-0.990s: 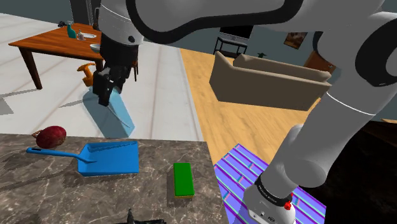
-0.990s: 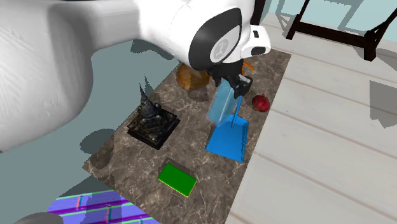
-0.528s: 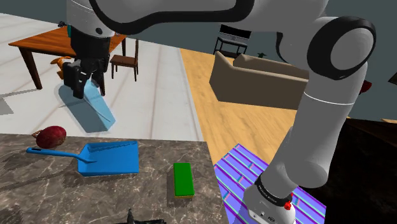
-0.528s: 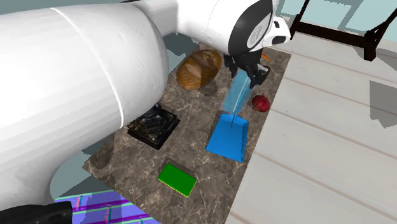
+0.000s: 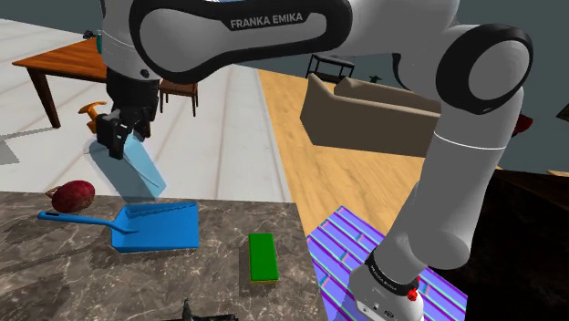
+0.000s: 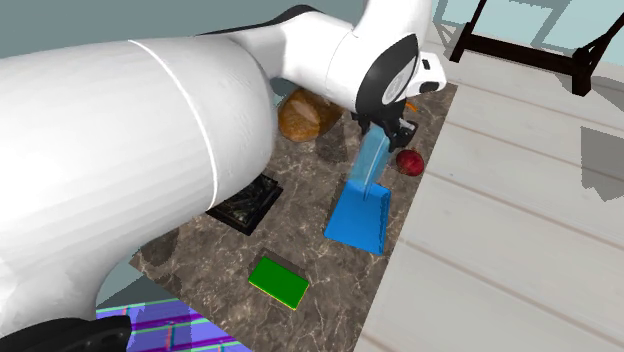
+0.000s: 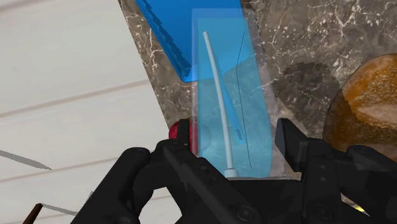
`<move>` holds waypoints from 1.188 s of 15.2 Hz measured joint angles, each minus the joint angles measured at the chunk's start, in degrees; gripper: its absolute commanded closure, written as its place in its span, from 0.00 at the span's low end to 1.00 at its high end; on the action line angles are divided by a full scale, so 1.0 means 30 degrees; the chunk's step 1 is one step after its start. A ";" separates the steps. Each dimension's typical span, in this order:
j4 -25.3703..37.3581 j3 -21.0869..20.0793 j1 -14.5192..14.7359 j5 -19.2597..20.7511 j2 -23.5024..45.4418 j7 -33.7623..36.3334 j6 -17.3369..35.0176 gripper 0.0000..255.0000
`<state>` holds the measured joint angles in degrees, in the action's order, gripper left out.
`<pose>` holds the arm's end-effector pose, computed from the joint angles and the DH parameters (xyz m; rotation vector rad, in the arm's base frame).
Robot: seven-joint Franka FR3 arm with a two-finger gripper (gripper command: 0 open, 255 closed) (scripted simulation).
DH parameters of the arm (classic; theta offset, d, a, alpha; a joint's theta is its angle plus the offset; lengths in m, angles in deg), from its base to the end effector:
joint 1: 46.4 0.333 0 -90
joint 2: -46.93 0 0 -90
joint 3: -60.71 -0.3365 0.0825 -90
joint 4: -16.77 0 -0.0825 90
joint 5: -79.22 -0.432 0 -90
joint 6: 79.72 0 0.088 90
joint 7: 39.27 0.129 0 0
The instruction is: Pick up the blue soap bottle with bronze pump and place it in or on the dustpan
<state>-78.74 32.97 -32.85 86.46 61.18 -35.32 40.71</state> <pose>0.5512 0.4386 0.4780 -2.8717 -1.0140 -0.3063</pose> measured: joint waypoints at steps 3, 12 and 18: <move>-0.0530 0.0050 0.0020 0.0146 0.0222 0.0087 0.0724 1.00; -0.1538 0.0141 0.0027 0.0369 0.0513 0.0226 0.1996 1.00; -0.1542 0.0141 0.0029 0.0372 0.0511 0.0228 0.2009 0.00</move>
<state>-83.37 33.39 -32.77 87.57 62.71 -34.63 46.74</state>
